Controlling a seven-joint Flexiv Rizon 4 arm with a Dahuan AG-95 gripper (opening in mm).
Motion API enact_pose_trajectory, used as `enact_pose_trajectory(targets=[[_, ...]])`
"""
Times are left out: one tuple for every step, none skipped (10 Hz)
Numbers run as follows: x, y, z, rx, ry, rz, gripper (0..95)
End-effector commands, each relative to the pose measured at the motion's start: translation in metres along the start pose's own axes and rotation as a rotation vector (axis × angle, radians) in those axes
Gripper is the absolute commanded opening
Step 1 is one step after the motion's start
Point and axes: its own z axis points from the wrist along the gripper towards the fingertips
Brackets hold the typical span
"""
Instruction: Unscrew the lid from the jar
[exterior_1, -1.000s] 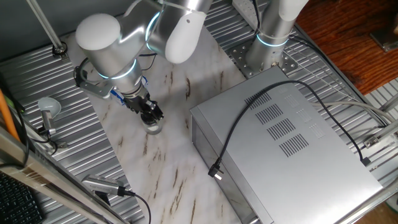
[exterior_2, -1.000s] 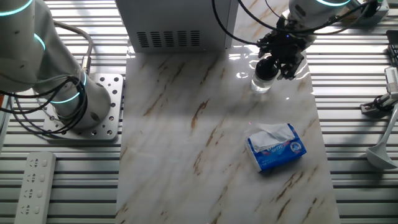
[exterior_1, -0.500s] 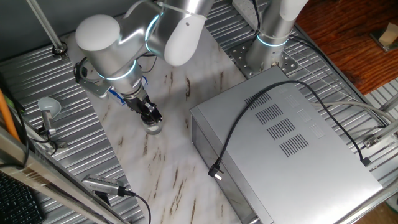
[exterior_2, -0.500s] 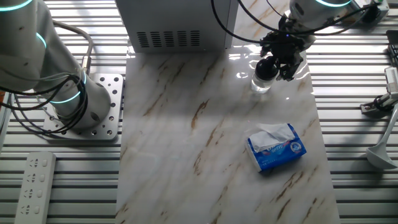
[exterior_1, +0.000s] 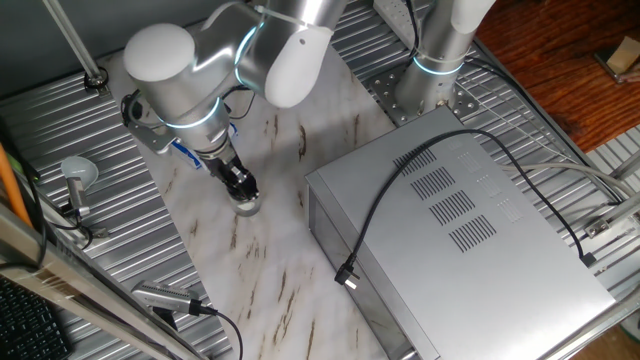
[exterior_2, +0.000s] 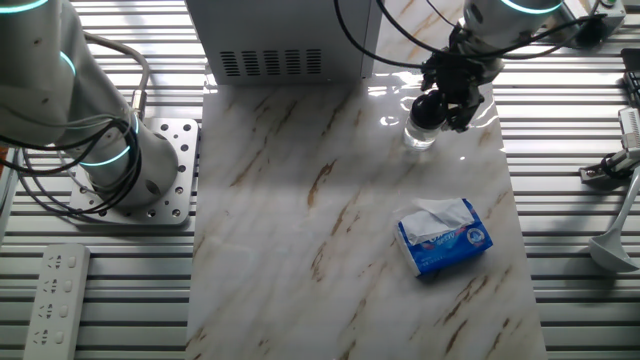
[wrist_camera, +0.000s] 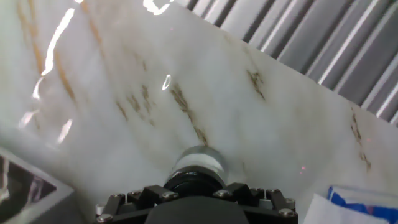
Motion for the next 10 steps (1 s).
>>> enact_pose_trajectory(targets=[[0.0009,0.0001,0.0000,0.000,-0.003,0.077,76.0],[0.0009,0.0001,0.0000,0.001,-0.001,0.127,76.0],[0.0009,0.0001,0.0002,0.001,0.002,0.185,76.0],[0.0009,0.0001,0.0004,0.001,0.002,0.211,76.0],[0.0009,0.0001,0.0005,0.002,0.000,0.236,76.0],[0.0009,0.0001,0.0005,0.003,-0.002,0.262,76.0],[0.0009,0.0001,0.0006,0.004,-0.002,0.276,76.0],[0.0010,0.0001,0.0013,0.004,-0.003,0.281,57.0],[0.0010,0.0001,0.0013,0.004,-0.003,0.280,57.0],[0.0011,0.0001,0.0016,0.008,-0.002,0.278,57.0]])
